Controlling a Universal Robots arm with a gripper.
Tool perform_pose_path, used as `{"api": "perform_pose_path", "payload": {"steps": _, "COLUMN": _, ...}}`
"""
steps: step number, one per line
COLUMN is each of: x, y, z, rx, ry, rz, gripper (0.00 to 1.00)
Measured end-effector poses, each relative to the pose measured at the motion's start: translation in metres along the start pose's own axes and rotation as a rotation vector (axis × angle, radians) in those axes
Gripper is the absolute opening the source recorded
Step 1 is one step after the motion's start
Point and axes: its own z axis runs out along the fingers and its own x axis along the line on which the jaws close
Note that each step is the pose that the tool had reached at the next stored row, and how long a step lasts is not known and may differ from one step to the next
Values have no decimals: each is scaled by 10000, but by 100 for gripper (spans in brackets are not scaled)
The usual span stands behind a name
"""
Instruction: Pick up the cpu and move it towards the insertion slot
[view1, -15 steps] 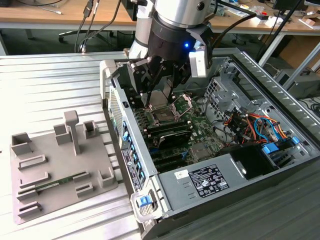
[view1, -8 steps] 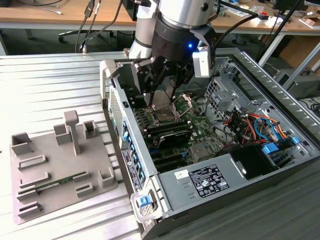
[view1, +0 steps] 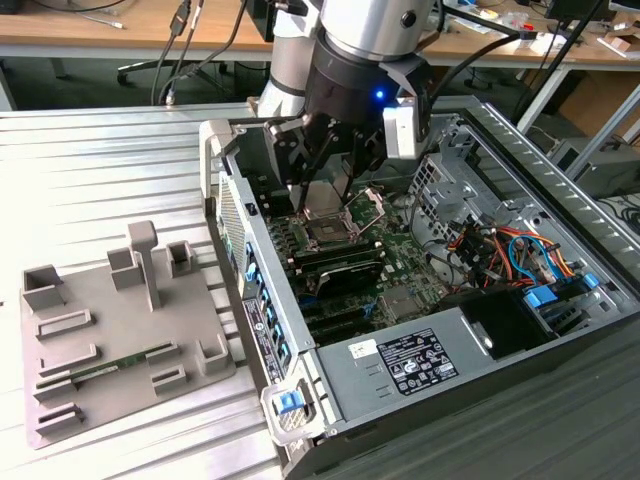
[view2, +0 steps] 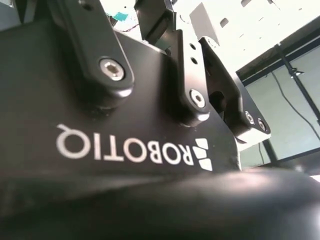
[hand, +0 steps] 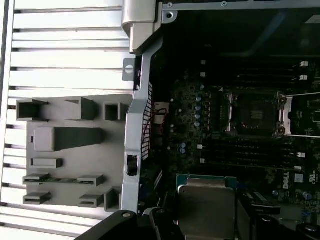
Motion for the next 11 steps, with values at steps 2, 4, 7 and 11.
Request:
{"api": "perform_pose_path", "payload": {"steps": 2, "x": -2, "y": 0, "z": 8, "rx": -61, "ry": -7, "rz": 137, "gripper": 55}}
{"api": "perform_pose_path", "payload": {"steps": 4, "x": -6, "y": -1, "z": 17, "rx": -139, "ry": -15, "rz": 284, "gripper": 55}}
{"api": "perform_pose_path", "payload": {"steps": 7, "x": -44, "y": -3, "z": 26, "rx": -202, "ry": -20, "rz": 388, "gripper": 55}}
{"api": "perform_pose_path", "payload": {"steps": 11, "x": -132, "y": -7, "z": 37, "rx": -212, "ry": -21, "rz": 413, "gripper": 55}}
